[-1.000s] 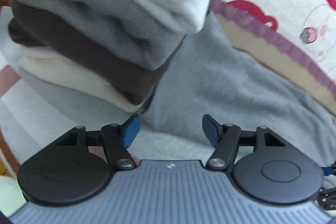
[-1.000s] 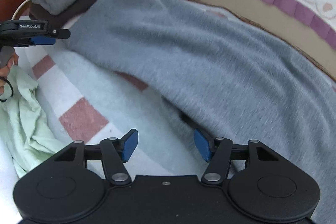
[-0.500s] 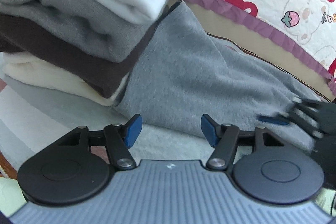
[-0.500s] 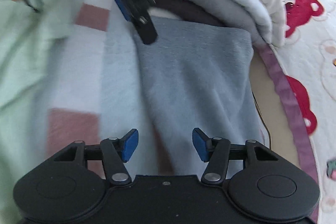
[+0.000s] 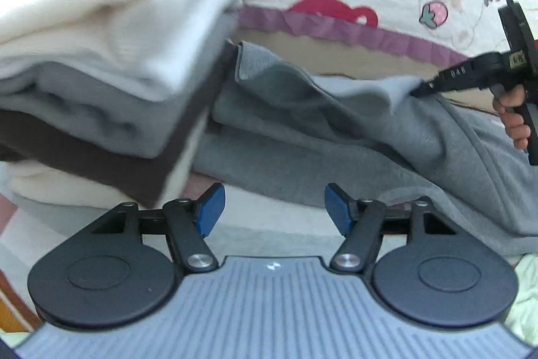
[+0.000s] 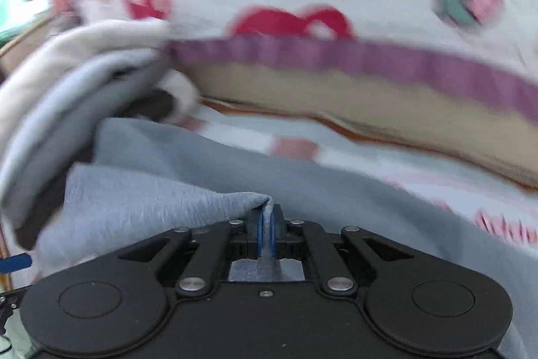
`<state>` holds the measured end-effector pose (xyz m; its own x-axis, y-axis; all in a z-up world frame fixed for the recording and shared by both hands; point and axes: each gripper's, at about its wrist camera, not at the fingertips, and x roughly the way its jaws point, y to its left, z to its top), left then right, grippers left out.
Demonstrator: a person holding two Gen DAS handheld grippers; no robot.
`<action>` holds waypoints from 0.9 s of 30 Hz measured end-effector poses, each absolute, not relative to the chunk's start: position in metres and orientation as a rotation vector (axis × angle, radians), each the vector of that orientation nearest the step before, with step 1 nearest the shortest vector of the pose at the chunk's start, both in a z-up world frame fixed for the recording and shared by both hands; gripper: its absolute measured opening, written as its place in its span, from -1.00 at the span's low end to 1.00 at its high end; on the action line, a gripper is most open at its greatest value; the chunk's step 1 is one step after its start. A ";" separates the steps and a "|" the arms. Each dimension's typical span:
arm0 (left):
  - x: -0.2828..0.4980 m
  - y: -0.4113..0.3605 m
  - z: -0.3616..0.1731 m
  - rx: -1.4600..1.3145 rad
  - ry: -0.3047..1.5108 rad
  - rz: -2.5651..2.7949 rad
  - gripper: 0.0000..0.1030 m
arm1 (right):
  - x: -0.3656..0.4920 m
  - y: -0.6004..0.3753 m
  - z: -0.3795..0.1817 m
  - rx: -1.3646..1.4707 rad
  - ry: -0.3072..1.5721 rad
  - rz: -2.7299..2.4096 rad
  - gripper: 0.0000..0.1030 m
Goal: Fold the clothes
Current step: 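Grasp the sweatshirt fabric with the right gripper while the left gripper grasps beside it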
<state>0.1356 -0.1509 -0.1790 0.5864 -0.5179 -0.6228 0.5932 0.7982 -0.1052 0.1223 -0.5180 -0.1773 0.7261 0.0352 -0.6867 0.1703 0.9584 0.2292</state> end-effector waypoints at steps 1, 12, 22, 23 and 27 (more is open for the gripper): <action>0.141 -0.159 -0.181 0.131 0.710 -0.652 0.28 | 0.119 -0.520 -0.184 0.304 0.771 -0.080 -0.89; 0.209 -0.175 -0.223 -0.193 0.866 -0.435 0.35 | 0.079 -0.506 -0.219 0.356 0.786 -0.039 -0.73; 0.199 -0.213 -0.234 0.018 0.707 -0.395 -0.92 | -0.011 -0.442 -0.171 0.102 0.618 0.090 0.00; 0.196 -0.214 -0.229 0.030 0.686 -0.396 -0.92 | -0.015 -0.431 -0.173 0.069 0.643 0.145 0.12; 0.178 -0.214 -0.206 0.095 0.593 -0.408 -0.92 | -0.002 -0.396 -0.209 -0.096 0.824 0.208 0.17</action>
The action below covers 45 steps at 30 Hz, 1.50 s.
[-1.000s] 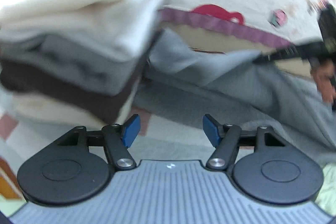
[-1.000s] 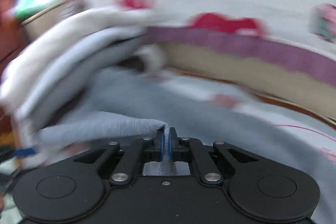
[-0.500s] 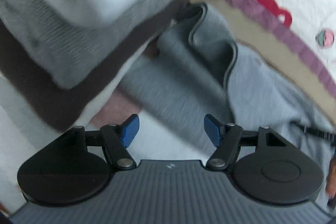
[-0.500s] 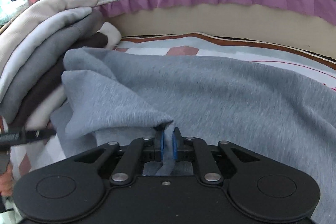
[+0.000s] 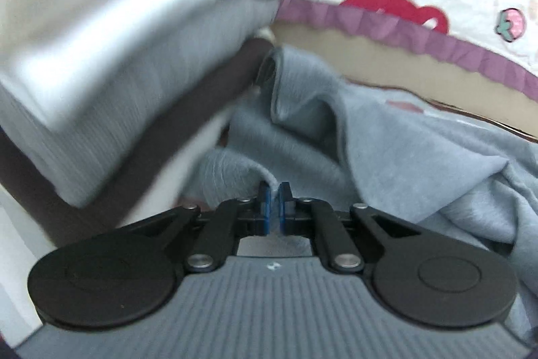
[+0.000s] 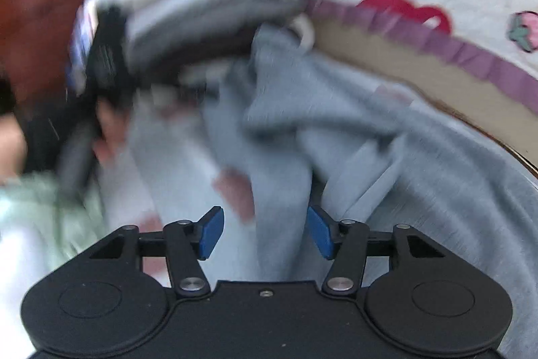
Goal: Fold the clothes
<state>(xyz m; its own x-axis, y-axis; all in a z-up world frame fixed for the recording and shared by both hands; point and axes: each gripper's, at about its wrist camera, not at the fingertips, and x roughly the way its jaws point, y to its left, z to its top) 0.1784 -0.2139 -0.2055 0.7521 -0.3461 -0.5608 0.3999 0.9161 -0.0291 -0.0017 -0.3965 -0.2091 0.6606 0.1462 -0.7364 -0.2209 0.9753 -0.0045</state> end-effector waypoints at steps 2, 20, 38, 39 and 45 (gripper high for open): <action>0.173 -0.214 -0.196 0.120 0.558 -0.417 -0.92 | 0.006 -0.384 -0.227 -0.195 0.889 0.188 0.22; 0.071 -0.135 -0.190 0.129 0.751 -0.372 -0.92 | -0.059 -0.428 -0.198 0.045 0.955 0.302 -0.89; 0.100 -0.177 -0.161 0.102 0.690 -0.612 -0.16 | -0.085 -0.411 -0.159 0.251 0.894 0.350 -0.53; 0.101 -0.191 -0.165 0.143 0.680 -0.658 -0.03 | -0.092 -0.419 -0.150 0.283 0.847 0.309 -0.38; 0.103 -0.266 -0.204 0.575 0.597 -0.810 0.10 | -0.107 -0.448 -0.156 0.115 0.926 0.041 -0.25</action>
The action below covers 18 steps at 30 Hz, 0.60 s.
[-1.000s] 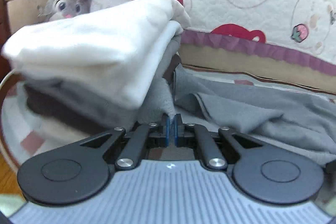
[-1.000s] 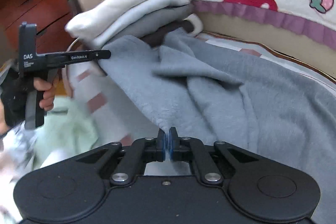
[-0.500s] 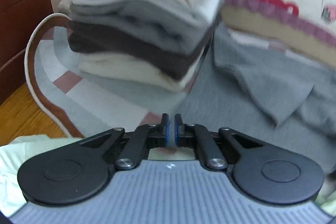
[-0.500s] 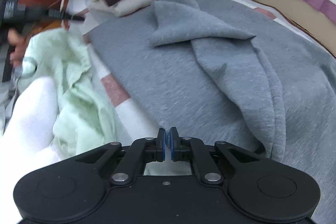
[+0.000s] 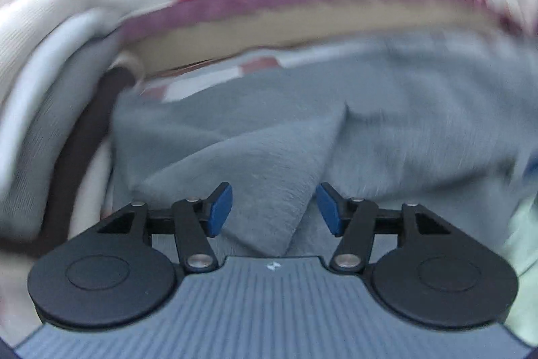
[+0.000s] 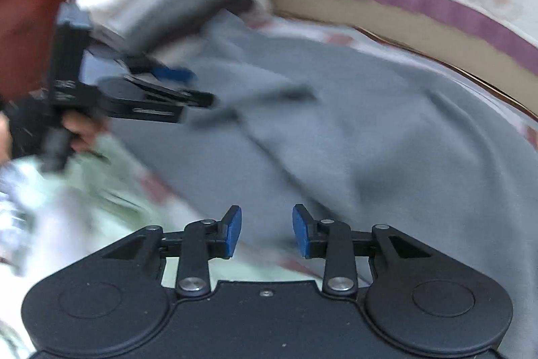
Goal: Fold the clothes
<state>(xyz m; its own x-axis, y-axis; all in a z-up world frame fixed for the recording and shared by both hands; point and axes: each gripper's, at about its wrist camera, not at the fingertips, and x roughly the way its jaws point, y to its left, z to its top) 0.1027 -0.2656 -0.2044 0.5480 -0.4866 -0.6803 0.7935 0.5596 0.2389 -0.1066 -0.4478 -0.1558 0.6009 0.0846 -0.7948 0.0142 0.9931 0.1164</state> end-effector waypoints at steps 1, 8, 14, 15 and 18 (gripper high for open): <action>0.102 -0.273 -0.212 0.645 0.578 -0.811 0.10 | -0.108 -0.452 -0.159 0.112 0.940 0.008 -0.23; 0.120 -0.279 -0.222 0.588 0.626 -0.719 0.10 | -0.110 -0.460 -0.164 0.129 0.914 -0.084 0.20; 0.107 -0.268 -0.209 0.641 0.467 -0.690 -0.95 | -0.101 -0.468 -0.177 0.110 0.930 -0.130 0.22; 0.097 -0.260 -0.196 0.663 0.379 -0.650 -0.95 | -0.100 -0.470 -0.181 0.123 0.938 -0.126 0.22; 0.085 -0.217 -0.157 0.535 0.358 -0.540 -0.95 | -0.098 -0.468 -0.187 0.056 0.989 -0.086 0.22</action>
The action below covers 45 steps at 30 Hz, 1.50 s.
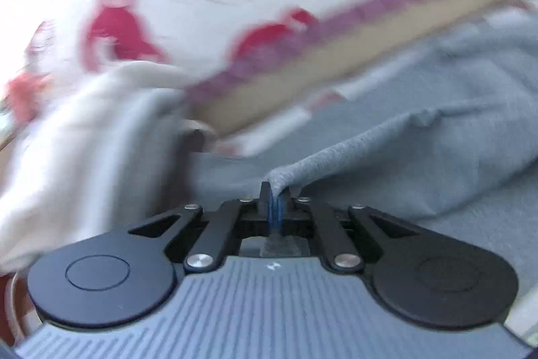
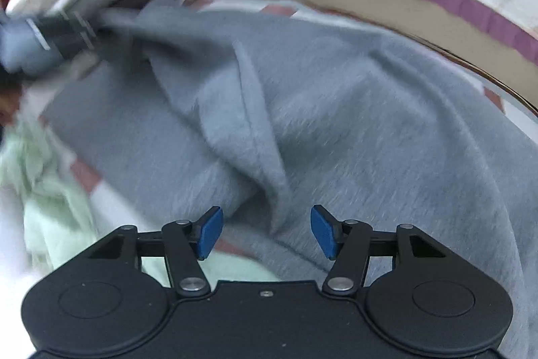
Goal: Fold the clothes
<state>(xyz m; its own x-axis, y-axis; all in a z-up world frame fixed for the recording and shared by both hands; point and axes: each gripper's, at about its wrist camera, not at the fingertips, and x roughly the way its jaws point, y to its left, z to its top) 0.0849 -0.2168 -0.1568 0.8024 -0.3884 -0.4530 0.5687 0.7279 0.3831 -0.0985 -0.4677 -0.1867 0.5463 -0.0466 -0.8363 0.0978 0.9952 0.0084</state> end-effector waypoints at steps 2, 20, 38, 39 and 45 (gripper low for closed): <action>0.088 -0.181 -0.146 0.440 0.406 -0.455 -0.95 | -0.098 -0.467 -0.188 0.001 1.007 -0.088 0.23; 0.102 -0.111 -0.178 0.207 0.590 -0.369 -0.95 | -0.125 -0.466 -0.148 0.025 0.817 -0.231 -0.93; 0.097 -0.098 -0.170 0.229 0.510 -0.302 -0.70 | -0.151 -0.439 -0.198 -0.115 0.995 -0.211 -0.12; 0.092 -0.099 -0.165 0.239 0.448 -0.312 -0.63 | -0.158 -0.442 -0.198 -0.109 1.003 -0.235 -0.12; 0.077 -0.117 -0.158 0.377 0.404 -0.344 -0.56 | -0.224 -0.482 -0.193 0.164 1.017 -0.482 0.14</action>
<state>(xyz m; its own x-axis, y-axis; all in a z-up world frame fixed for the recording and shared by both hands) 0.0774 -0.1172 -0.1581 0.8640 -0.2472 -0.4386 0.3942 0.8741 0.2840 -0.2241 -0.4819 -0.1927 0.4325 -0.3096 -0.8468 0.4596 0.8837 -0.0884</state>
